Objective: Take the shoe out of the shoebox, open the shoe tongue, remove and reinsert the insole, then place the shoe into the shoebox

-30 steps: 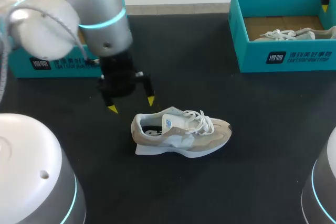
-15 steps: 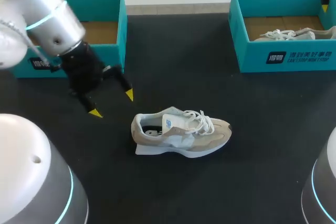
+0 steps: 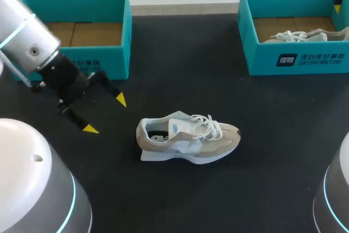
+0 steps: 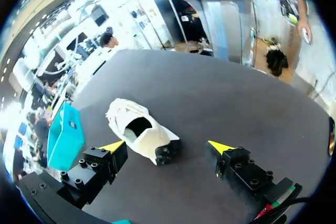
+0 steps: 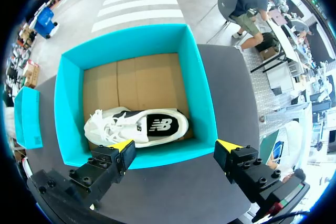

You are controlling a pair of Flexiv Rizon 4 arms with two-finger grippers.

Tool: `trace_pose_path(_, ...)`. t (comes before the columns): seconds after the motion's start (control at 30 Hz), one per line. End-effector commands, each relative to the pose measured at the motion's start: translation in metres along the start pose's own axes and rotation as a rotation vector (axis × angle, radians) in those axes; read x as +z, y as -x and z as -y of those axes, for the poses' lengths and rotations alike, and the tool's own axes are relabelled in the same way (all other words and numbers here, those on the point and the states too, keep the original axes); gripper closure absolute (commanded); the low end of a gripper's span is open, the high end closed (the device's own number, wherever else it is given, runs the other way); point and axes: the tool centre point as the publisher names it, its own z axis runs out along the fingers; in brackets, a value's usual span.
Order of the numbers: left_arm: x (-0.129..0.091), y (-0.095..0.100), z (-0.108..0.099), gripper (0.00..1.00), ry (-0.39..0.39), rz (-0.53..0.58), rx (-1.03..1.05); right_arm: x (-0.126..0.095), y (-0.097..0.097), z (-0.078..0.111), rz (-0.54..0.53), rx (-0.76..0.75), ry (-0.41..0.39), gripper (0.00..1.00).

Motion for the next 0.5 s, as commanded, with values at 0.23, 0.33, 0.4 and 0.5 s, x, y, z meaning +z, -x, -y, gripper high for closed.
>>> trace_pose_path(0.23,0.012,-0.024,-0.018,0.00,-0.190,0.381,-0.451,0.000,0.000,0.001,-0.002,0.001,0.003,0.00)
trace_pose_path(0.33,0.012,-0.024,-0.018,0.00,-0.190,0.381,-0.451,0.000,0.000,0.001,-0.002,0.001,0.003,0.00)
trace_pose_path(0.4,0.012,-0.024,-0.018,0.00,-0.190,0.381,-0.451,0.000,0.000,0.001,-0.002,0.001,0.003,0.00)
trace_pose_path(0.5,0.012,-0.024,-0.018,0.00,-0.190,0.381,-0.451,0.000,0.000,0.001,-0.002,0.001,0.003,0.00)
